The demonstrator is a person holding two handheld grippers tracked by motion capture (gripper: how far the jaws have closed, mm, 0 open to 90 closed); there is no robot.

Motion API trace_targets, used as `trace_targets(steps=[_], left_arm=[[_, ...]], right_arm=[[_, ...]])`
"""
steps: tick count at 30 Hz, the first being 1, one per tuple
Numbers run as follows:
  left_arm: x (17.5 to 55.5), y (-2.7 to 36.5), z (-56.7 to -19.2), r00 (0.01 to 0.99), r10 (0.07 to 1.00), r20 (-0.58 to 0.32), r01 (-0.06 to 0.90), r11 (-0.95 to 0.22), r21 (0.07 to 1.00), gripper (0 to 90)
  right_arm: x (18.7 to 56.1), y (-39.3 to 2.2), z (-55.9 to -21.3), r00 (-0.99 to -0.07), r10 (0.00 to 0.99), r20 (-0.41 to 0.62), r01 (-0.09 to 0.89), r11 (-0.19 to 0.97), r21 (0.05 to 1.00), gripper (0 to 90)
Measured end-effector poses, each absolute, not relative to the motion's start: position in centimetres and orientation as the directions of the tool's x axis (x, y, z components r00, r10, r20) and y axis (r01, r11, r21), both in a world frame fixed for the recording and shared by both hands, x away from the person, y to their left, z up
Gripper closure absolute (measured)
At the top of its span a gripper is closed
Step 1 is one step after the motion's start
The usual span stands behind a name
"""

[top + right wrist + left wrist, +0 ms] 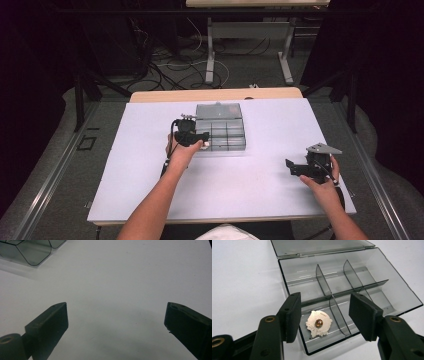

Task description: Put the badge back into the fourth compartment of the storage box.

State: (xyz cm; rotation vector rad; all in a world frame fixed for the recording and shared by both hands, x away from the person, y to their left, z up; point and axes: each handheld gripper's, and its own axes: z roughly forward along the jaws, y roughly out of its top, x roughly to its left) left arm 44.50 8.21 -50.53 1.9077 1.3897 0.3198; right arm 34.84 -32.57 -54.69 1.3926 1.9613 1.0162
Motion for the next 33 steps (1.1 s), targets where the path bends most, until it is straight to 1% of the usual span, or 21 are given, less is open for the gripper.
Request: trace_targets(steps=[7,12,15,20,28,33], left_arm=[[44.0,8.6,-50.1,0.410,0.887,-0.214,0.712,-0.164,0.682,40.7],[43.5,8.7,-49.7,0.430,0.879,-0.206,0.693,-0.175,0.699,38.9],[43.2,8.8,-49.5,0.440,0.870,-0.221,0.694,-0.173,0.699,38.2],[42.5,9.2,-48.9,0.460,0.863,-0.207,0.673,-0.187,0.715,37.6],[41.6,10.2,-48.3,0.478,0.855,-0.201,0.651,-0.191,0.735,36.3],[40.9,10.8,-48.0,0.475,0.858,-0.196,0.652,-0.194,0.733,35.4]], right_arm=[[34.8,-32.6,-54.7,-0.333,0.943,0.005,0.547,0.189,0.816,4.9],[34.8,-32.6,-54.7,-0.333,0.943,0.004,0.546,0.190,0.816,4.9],[34.8,-32.5,-54.7,-0.335,0.942,0.006,0.544,0.189,0.817,4.9],[34.8,-32.6,-54.7,-0.333,0.943,0.002,0.544,0.191,0.817,4.9],[34.7,-32.5,-54.7,-0.334,0.943,0.007,0.545,0.187,0.817,4.9],[34.7,-32.5,-54.7,-0.335,0.942,0.007,0.548,0.189,0.815,4.9]])
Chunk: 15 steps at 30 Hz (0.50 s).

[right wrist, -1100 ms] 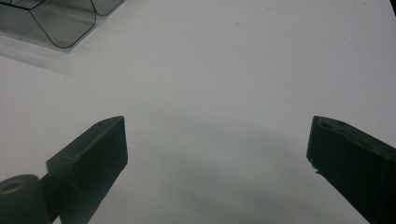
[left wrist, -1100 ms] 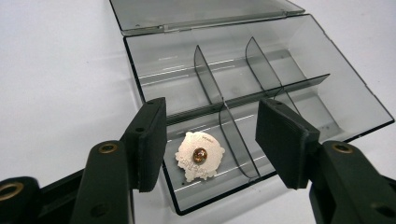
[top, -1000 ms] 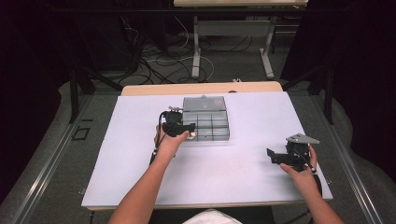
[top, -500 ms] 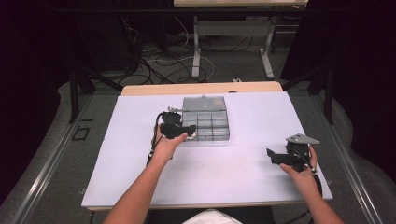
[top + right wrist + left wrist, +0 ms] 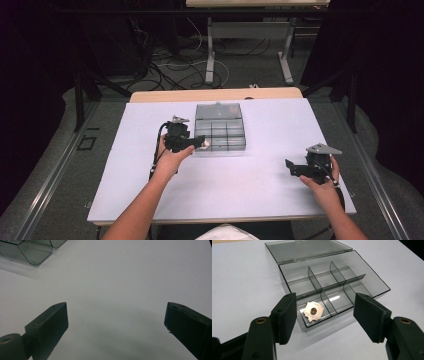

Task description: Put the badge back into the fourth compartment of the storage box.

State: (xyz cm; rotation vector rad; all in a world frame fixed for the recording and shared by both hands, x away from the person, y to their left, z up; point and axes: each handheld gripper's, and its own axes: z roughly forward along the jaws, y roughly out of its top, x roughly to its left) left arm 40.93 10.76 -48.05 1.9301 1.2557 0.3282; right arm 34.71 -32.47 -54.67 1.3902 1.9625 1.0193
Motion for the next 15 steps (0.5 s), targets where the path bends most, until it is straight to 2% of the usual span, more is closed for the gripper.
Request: trace_targets(steps=[6,15], left_arm=[[40.2,11.5,-48.0,0.478,0.864,-0.159,0.641,-0.220,0.735,31.8],[39.1,12.9,-47.7,0.472,0.867,-0.158,0.631,-0.207,0.748,22.2]], right_arm=[[34.7,-32.5,-54.7,-0.334,0.942,0.004,0.543,0.189,0.818,4.9],[34.7,-32.5,-54.6,-0.332,0.943,0.003,0.544,0.189,0.818,4.9]])
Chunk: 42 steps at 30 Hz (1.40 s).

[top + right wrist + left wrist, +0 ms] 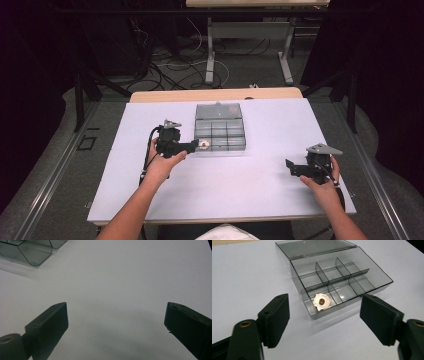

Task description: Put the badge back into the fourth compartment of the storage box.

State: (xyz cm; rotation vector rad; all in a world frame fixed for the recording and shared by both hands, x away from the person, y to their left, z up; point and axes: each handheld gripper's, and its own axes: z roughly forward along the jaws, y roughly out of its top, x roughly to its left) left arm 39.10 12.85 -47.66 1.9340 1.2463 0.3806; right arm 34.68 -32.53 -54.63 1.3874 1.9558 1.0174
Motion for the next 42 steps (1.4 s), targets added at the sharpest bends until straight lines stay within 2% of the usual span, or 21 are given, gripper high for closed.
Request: trace_targets(steps=[2,21,42], left_arm=[[38.9,13.2,-47.7,0.472,0.866,-0.163,0.634,-0.205,0.746,16.9],[37.1,17.1,-48.2,0.441,0.880,-0.176,0.629,-0.162,0.760,0.6],[36.1,21.9,-51.2,0.343,0.920,-0.190,0.661,-0.092,0.745,0.5]], right_arm=[[34.7,-32.5,-54.6,-0.331,0.944,0.003,0.544,0.188,0.818,4.9],[34.7,-32.5,-54.6,-0.329,0.944,0.004,0.545,0.186,0.818,4.9],[34.7,-32.6,-54.6,-0.329,0.944,0.006,0.544,0.184,0.818,4.9]])
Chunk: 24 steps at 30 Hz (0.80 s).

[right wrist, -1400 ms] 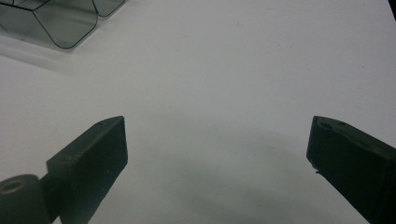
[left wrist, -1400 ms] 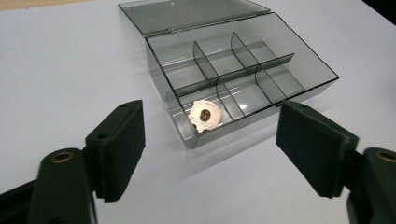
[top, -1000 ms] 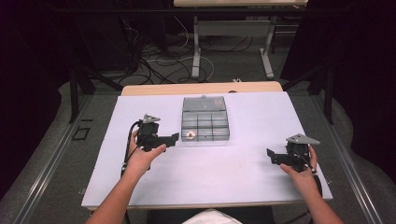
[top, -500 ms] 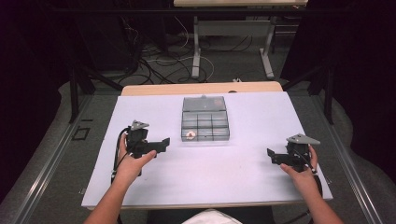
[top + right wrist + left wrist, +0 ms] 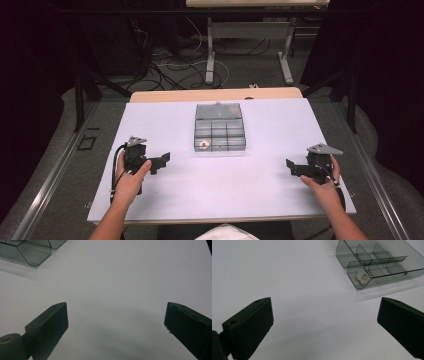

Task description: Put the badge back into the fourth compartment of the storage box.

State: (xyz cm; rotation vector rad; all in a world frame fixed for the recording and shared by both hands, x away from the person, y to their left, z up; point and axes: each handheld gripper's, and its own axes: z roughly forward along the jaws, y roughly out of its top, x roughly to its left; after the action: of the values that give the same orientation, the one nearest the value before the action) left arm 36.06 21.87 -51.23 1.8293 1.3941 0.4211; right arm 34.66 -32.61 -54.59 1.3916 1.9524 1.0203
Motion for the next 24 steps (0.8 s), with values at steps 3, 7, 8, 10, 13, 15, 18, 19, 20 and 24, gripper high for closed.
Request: trace_targets(steps=[3,7,8,10,13,15,18,19,20,24], left_arm=[[36.0,22.4,-51.6,0.331,0.923,-0.196,0.665,-0.081,0.743,0.5],[35.9,22.9,-52.2,0.329,0.924,-0.192,0.664,-0.082,0.743,0.7],[35.9,23.0,-52.3,0.324,0.929,-0.179,0.664,-0.089,0.742,0.7],[35.9,23.3,-52.6,0.326,0.930,-0.169,0.663,-0.098,0.742,0.8],[35.8,23.5,-53.2,0.315,0.932,-0.177,0.665,-0.083,0.743,0.8],[35.8,23.7,-53.6,0.317,0.933,-0.169,0.664,-0.091,0.742,0.9],[35.8,23.8,-54.1,0.312,0.936,-0.164,0.666,-0.092,0.741,0.9],[35.9,23.9,-54.2,0.319,0.934,-0.158,0.668,-0.103,0.737,0.9],[35.9,23.9,-54.3,0.316,0.937,-0.152,0.666,-0.104,0.739,0.9],[35.9,24.1,-54.8,0.314,0.940,-0.136,0.669,-0.117,0.734,0.9]], right_arm=[[34.7,-32.6,-54.6,-0.331,0.944,0.005,0.543,0.186,0.819,4.9],[34.7,-32.7,-54.6,-0.328,0.945,0.006,0.545,0.184,0.818,4.9],[34.7,-32.7,-54.6,-0.327,0.945,0.009,0.547,0.181,0.817,4.9],[34.7,-32.7,-54.6,-0.326,0.945,0.010,0.548,0.180,0.817,4.9],[34.7,-32.7,-54.7,-0.326,0.945,0.008,0.549,0.182,0.816,4.9],[34.7,-32.7,-54.7,-0.326,0.945,0.008,0.551,0.183,0.814,4.9],[34.8,-32.8,-54.7,-0.329,0.944,0.004,0.549,0.187,0.815,4.9],[34.8,-32.8,-54.7,-0.328,0.945,0.005,0.549,0.186,0.815,4.9],[34.8,-32.8,-54.7,-0.323,0.946,0.010,0.552,0.180,0.814,4.9],[34.8,-32.9,-54.7,-0.322,0.947,0.005,0.552,0.183,0.814,4.9]])
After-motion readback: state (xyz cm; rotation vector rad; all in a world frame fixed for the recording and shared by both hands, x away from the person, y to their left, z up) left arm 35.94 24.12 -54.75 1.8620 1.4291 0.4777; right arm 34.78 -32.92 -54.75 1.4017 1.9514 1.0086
